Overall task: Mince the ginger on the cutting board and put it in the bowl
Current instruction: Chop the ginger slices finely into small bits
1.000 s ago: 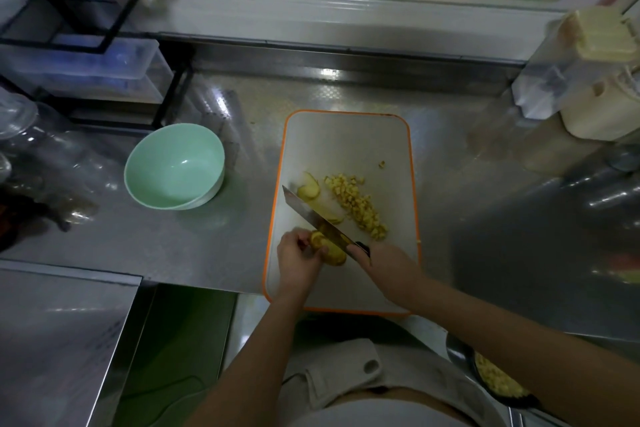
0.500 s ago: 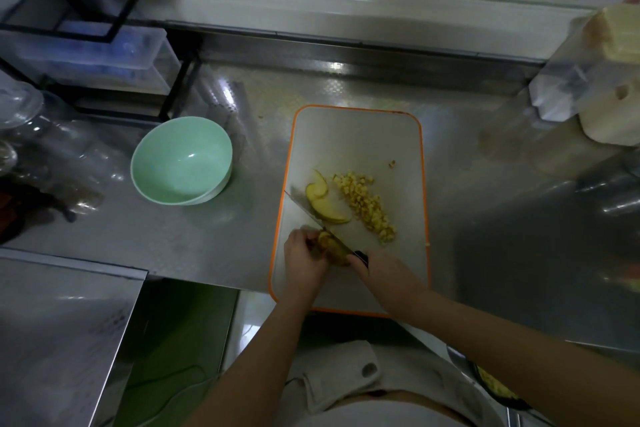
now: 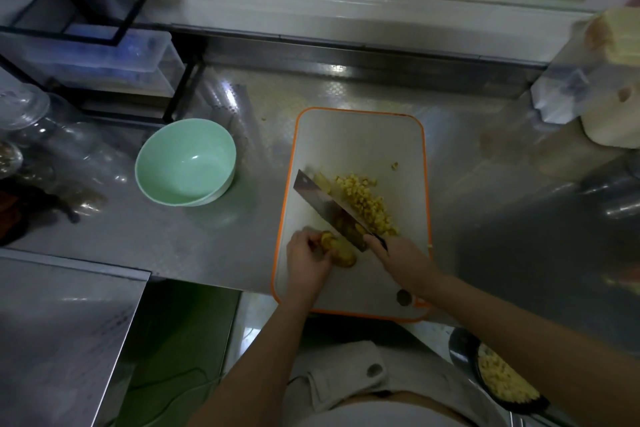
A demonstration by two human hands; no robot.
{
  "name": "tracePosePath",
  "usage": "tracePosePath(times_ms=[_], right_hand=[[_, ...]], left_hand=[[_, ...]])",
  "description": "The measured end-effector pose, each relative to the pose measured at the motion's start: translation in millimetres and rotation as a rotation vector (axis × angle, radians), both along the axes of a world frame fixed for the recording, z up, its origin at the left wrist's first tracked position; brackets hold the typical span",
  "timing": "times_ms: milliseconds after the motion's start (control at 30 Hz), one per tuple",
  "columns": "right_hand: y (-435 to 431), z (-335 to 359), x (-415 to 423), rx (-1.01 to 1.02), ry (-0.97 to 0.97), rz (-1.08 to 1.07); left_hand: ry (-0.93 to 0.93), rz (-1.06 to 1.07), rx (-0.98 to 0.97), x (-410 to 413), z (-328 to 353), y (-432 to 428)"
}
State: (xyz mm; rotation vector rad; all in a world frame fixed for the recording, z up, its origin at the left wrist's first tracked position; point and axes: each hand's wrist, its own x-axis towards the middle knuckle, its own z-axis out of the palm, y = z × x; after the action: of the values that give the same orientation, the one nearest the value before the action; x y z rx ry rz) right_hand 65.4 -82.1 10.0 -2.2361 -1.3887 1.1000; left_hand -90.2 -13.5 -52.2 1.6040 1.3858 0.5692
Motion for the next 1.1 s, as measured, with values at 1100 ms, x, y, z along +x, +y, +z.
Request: tracePosePath(times_ms=[1100], right_hand=[[-10.4, 18.4, -11.5, -0.134, -0.028, 0.08]], left_hand=[[-0.111, 0.036, 0.016, -1.4, 11.4, -2.6]])
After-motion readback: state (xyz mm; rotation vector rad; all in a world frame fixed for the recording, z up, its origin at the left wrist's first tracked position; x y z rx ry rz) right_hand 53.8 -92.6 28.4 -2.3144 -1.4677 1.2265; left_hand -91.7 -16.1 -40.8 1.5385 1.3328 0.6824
